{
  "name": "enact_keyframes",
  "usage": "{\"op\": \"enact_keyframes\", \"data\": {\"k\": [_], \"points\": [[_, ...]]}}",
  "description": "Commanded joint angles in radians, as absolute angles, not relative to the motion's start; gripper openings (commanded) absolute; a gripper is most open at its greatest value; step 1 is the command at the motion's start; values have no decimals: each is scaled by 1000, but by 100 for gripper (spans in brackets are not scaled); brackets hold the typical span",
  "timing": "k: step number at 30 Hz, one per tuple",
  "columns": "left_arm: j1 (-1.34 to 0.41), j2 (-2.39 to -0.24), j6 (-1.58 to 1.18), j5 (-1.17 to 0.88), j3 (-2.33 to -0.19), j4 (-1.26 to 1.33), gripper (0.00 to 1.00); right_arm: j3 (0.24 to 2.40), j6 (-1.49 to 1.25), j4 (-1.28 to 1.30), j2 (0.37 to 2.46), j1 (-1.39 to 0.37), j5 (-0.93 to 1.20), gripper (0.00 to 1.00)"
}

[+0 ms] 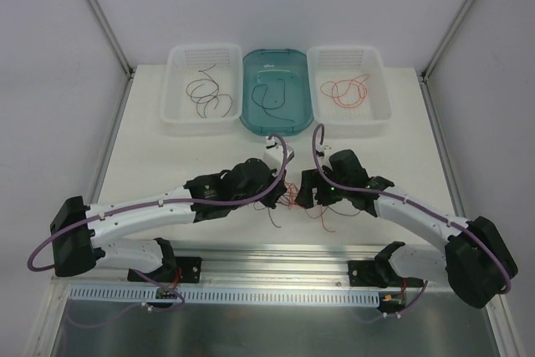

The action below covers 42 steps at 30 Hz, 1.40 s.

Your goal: Untangle the cables

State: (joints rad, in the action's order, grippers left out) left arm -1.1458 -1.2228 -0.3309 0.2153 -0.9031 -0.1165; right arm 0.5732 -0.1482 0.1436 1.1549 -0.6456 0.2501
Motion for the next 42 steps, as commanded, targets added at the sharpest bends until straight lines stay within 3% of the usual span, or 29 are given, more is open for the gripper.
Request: {"op": "enact_keyframes", "data": {"k": [1, 4, 7, 8, 10, 11, 14, 20, 28, 31, 37, 40, 42], "points": [[-1126, -1178, -360, 161, -885, -136, 0, 580, -123, -38, 1193, -649, 350, 82], [-1112, -1138, -367, 140, -893, -144, 0, 607, -117, -44, 1261, -649, 344, 80], [-1088, -1097, -364, 138, -902, -159, 0, 620, -117, -57, 1308, -649, 359, 70], [-1078, -1076, -364, 138, -905, -178, 0, 621, -118, -64, 1316, -647, 367, 55], [-1040, -1054, -365, 135, -913, -198, 0, 614, -118, -67, 1327, -650, 379, 39], [-1025, -1030, -367, 133, -916, -215, 0, 612, -120, -66, 1327, -649, 377, 22], [-957, -976, -371, 132, -916, -242, 0, 604, -112, -16, 1296, -647, 335, 1], [-758, -885, -371, 286, -948, -431, 0, 637, -91, 253, 1178, -575, 154, 1], [-410, -827, -454, 362, -956, -620, 0, 673, -123, 559, 855, -221, 98, 1], [-367, -799, -448, 345, -946, -629, 0, 719, -100, 630, 775, -106, 132, 1], [-367, -788, -419, 364, -962, -652, 0, 776, -66, 687, 778, -100, 155, 2], [-367, -787, -373, 272, -974, -649, 0, 762, -40, 658, 778, -110, 257, 19], [-367, -808, -347, 103, -992, -647, 0, 762, -29, 646, 778, -153, 303, 32]]}}
